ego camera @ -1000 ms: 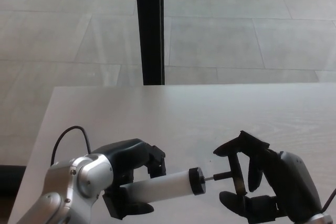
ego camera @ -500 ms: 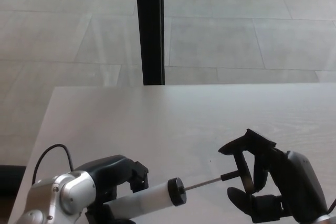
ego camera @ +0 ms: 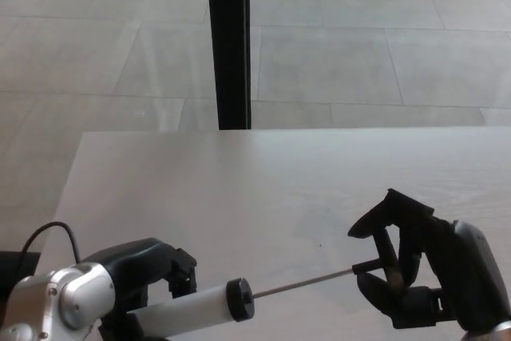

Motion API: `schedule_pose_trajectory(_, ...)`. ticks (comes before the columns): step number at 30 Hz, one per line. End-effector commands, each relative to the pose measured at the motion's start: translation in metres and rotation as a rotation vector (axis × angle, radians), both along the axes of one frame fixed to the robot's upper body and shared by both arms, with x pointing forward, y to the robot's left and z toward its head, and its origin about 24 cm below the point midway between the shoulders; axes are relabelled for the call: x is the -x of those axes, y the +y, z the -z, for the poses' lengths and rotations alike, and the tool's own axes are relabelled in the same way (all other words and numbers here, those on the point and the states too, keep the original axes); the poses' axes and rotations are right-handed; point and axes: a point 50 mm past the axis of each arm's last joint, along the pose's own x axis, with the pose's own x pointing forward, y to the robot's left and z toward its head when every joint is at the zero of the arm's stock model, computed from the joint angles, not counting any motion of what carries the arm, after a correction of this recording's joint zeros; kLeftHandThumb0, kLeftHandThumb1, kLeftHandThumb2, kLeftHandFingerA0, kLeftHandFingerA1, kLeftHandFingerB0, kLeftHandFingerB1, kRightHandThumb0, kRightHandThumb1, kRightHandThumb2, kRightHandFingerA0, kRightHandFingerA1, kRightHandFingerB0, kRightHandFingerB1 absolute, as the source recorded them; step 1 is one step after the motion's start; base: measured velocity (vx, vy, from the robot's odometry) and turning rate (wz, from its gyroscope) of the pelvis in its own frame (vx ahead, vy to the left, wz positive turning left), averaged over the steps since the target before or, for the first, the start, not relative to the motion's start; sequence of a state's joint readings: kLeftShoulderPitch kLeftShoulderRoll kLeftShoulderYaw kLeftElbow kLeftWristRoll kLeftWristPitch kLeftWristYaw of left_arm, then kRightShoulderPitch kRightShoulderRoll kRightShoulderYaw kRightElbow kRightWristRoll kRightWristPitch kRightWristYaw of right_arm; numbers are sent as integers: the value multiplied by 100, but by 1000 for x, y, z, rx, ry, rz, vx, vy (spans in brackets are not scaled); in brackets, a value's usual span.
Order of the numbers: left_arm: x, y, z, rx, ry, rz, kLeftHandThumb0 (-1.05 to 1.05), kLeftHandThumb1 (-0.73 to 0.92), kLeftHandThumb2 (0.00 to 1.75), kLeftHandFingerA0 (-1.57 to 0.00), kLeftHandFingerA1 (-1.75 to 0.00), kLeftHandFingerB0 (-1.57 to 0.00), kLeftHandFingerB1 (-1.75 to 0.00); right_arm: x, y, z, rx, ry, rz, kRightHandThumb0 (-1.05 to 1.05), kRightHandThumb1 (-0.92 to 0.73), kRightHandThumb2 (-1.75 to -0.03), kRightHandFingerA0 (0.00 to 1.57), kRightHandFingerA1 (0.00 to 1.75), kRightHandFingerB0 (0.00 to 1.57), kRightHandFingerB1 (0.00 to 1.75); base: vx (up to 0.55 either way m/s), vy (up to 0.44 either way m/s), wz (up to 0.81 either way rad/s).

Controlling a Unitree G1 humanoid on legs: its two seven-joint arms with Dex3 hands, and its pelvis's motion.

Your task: The robot uses its left hand to lift the air pump kept on the middle of the desk and use the right hand to pull out the handle

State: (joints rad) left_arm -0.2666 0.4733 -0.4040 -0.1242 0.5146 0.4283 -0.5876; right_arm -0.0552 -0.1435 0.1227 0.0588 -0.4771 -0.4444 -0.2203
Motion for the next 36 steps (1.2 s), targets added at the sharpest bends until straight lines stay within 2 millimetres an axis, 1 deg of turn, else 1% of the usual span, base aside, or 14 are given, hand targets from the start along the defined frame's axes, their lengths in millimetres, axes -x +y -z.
schedule_pose_trajectory(1,0,17,-3,-36,1,-33,-19,56,111,-76,-175,-70,-149,-1,-9,-2,-23,1,25,-23,-48,-118,130,146,101,128,0,0,0)
schedule_pose_trajectory(10,4,29,-3,-46,-1,-43,-14,59,102,-78,-168,-68,-138,-1,-11,-2,-24,-4,31,-20,-48,-118,131,147,100,127,0,0,0)
schedule_pose_trajectory(23,10,38,5,-37,19,-71,-20,55,118,-79,-175,-74,-155,0,-15,0,-27,-2,37,-21,-49,-115,130,145,97,124,0,0,0)
schedule_pose_trajectory(24,10,37,4,-37,18,-69,-19,56,116,-80,-175,-76,-154,0,-15,0,-28,7,36,-17,-56,-106,98,164,84,125,0,0,0)
schedule_pose_trajectory(25,10,36,4,-34,21,-77,-19,57,116,-81,-175,-75,-154,0,-14,2,-8,65,33,-34,-73,-65,92,135,56,60,0,0,0)
schedule_pose_trajectory(26,9,35,4,-31,19,-75,-19,61,107,-78,-175,-72,-154,-1,-13,6,43,143,20,-47,-70,-60,82,95,31,42,0,0,0)
schedule_pose_trajectory(27,8,33,3,-23,10,-69,-19,60,104,-76,-173,-69,-149,-1,-14,9,164,204,6,-62,-55,-90,51,71,5,41,0,0,0)
schedule_pose_trajectory(28,8,32,3,-21,9,-66,-19,60,104,-76,-173,-69,-149,-1,-15,8,166,203,9,-62,-55,-90,51,71,5,41,0,0,0)
schedule_pose_trajectory(29,6,30,2,-21,8,-57,-19,61,103,-80,-167,-68,-145,-1,-15,11,238,246,-3,-69,-66,-60,28,57,0,25,0,0,0)
schedule_pose_trajectory(30,5,27,1,-36,-5,-42,-18,62,95,-79,-163,-71,-129,0,-16,14,276,299,-3,-79,-48,-87,1,42,0,10,0,0,0)
schedule_pose_trajectory(31,3,24,0,-33,-18,-33,-19,62,97,-77,-166,-71,-131,1,-16,17,306,343,-1,-91,-53,-88,0,11,0,0,0,0,0)
schedule_pose_trajectory(33,1,21,-3,-5,-30,-44,-20,61,101,-72,-175,-67,-154,4,-16,19,354,398,1,-90,-51,-89,0,11,0,0,0,0,0)
schedule_pose_trajectory(34,-2,16,-4,11,-36,-47,-21,57,113,-78,-175,-70,-161,6,-17,21,391,420,-5,-86,-54,-57,0,0,0,0,0,0,0)
schedule_pose_trajectory(36,-5,13,-7,23,-44,-56,-22,54,116,-80,-175,-72,-164,7,-18,22,425,453,-13,-89,-52,-71,0,0,0,0,0,0,0)
